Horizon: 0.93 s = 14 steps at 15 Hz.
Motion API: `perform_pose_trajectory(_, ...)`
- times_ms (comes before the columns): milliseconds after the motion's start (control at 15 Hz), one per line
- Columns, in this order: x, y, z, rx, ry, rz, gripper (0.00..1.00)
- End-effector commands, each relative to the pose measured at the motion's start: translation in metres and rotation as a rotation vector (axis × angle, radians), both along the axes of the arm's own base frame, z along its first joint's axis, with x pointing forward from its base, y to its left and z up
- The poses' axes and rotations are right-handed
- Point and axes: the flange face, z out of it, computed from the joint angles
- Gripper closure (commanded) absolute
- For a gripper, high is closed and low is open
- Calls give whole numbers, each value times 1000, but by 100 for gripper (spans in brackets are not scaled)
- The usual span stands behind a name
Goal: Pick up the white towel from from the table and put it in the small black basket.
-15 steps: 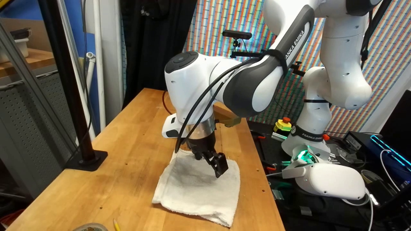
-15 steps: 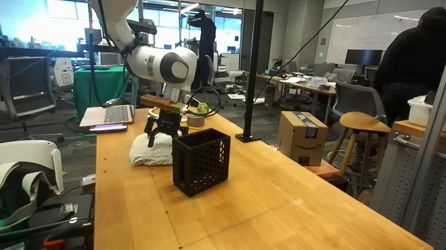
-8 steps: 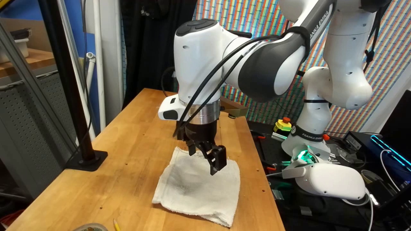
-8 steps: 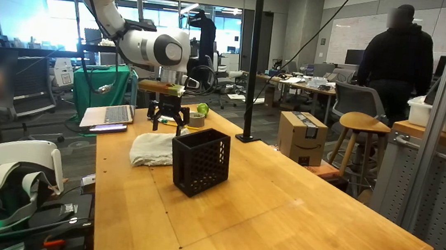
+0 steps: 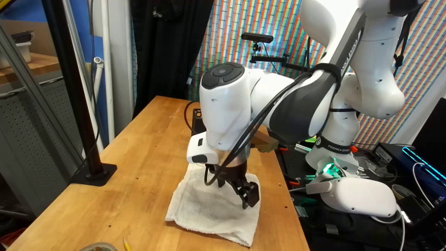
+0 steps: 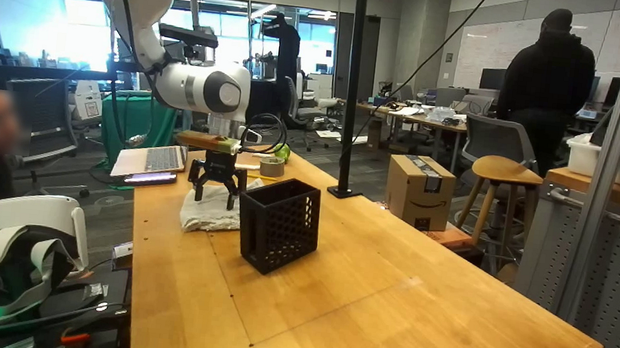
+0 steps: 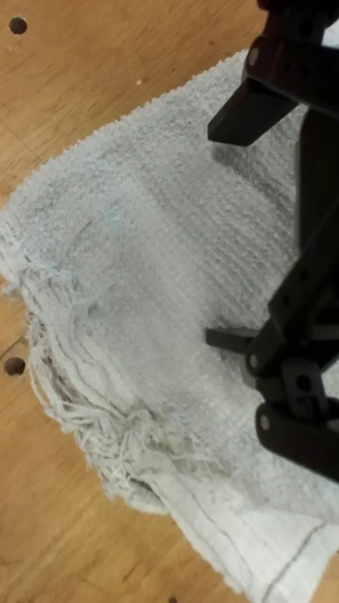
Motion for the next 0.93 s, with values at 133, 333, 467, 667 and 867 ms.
perform_pose_trajectory(133,-5,-9,-42,-77,10,8,0)
perform_pose_trajectory(333,-3,-23,-46,-114,2,14,34)
perform_pose_trajectory(467,-1,-29,-33,-123,-12,13,50)
perform_pose_trajectory(667,2,-43,-1,-116,-33,-9,73)
perform_pose_trajectory(867,3,-64,51,-94,-72,-46,95)
